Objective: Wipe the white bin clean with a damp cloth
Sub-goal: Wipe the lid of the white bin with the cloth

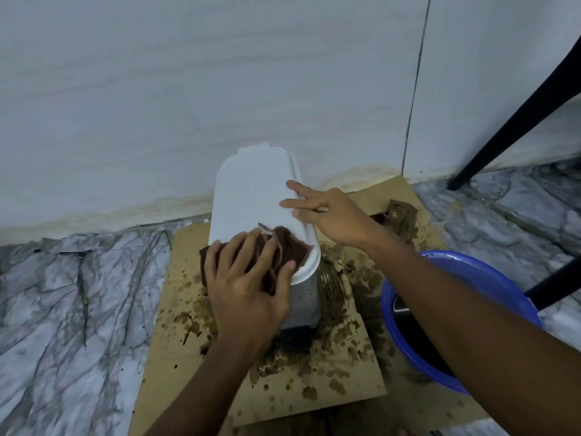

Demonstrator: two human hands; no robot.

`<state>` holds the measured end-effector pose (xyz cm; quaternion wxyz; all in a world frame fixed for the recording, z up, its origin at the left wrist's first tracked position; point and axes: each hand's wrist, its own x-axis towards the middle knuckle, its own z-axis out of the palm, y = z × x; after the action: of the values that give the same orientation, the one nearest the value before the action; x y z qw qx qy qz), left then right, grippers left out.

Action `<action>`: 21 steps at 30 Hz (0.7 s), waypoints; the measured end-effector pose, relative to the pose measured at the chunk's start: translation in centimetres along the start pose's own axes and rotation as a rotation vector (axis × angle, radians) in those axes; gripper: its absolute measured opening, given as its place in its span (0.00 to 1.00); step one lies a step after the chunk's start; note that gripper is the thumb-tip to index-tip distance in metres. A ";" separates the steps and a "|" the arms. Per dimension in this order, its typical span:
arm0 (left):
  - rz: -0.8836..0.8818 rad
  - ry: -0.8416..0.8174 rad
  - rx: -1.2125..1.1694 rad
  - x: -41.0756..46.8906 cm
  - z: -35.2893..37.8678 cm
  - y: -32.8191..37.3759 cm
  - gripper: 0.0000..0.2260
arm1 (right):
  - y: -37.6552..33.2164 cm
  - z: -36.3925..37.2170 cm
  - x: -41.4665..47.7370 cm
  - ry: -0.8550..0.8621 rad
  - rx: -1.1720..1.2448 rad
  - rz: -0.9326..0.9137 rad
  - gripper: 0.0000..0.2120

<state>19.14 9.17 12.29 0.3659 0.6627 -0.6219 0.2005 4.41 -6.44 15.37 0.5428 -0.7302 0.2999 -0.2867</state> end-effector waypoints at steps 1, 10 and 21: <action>-0.044 -0.014 0.033 0.5 0.6 1.0 0.17 | -0.1 0.0 0.0 0.006 -0.004 -0.002 0.13; 0.141 -0.202 0.071 1.8 0.7 1.5 0.19 | -0.8 -0.5 -0.3 -0.025 -0.110 -0.003 0.16; -0.140 -0.163 -0.054 -2.6 -0.5 -1.9 0.22 | -1.1 3.1 -1.1 0.130 -0.119 0.020 0.17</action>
<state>20.70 11.23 10.27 0.3451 0.7084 -0.6070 0.1032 6.13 -3.47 15.54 0.4806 -0.7381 0.3582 -0.3097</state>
